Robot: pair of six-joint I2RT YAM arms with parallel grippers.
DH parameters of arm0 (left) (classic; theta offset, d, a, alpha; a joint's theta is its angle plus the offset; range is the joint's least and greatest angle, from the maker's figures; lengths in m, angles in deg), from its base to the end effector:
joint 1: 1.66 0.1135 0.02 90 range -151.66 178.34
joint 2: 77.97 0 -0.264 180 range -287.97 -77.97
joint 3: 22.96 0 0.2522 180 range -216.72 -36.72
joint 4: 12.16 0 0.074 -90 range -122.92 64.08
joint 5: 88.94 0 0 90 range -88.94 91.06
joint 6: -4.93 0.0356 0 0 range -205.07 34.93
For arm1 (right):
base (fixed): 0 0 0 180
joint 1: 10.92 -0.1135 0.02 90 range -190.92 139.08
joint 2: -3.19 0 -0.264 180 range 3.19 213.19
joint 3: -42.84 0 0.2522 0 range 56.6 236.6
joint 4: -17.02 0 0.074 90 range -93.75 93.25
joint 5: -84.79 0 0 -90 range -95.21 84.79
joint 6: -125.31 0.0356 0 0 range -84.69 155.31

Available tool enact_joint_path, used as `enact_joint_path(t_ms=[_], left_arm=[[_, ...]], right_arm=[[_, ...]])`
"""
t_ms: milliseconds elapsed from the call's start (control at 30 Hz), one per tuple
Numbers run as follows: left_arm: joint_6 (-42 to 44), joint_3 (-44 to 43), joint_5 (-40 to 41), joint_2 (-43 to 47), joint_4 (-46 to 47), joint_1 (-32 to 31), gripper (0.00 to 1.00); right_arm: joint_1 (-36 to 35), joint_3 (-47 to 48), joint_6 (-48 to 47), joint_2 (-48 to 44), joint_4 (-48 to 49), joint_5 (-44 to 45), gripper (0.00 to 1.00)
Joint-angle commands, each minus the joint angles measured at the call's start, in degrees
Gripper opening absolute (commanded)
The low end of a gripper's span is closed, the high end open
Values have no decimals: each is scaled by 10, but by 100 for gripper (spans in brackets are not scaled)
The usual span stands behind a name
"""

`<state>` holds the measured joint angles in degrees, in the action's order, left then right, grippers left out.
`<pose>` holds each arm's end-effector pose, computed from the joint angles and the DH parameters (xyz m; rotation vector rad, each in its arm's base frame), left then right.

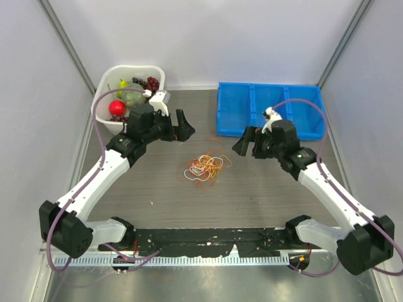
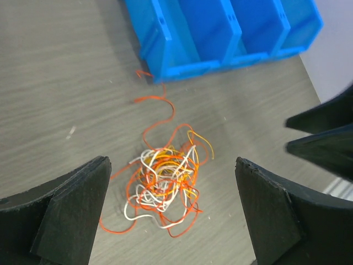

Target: Untangle the cables

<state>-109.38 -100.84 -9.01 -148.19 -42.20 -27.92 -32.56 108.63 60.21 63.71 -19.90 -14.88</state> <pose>0.2496 -0.1301 0.3540 0.1542 2.0259 -0.7417 0.2154 0.0919 0.3092 -0.0410 2.1856 0.6513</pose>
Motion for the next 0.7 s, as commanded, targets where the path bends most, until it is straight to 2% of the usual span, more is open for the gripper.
enact_joint_path(t_ms=[0,67,167,267,400,433,667], left_arm=[[-41,27,-70,-6,57,4,100],[-56,45,-68,-9,63,3,100],[-60,28,-72,-40,28,3,99],[-64,11,-93,-69,9,3,96],[-97,30,-106,-84,33,3,94],[-104,35,-109,-91,39,2,93],[-151,29,-188,-163,53,2,83]], right_arm=[[-17,-53,69,57,154,-123,97],[-46,-53,67,98,184,-106,96],[-87,-41,55,160,202,-55,95],[-96,-44,67,192,228,-33,91],[-101,-55,81,232,281,-32,85],[-101,-53,81,247,289,-40,78],[-145,-59,101,301,353,-53,49]])
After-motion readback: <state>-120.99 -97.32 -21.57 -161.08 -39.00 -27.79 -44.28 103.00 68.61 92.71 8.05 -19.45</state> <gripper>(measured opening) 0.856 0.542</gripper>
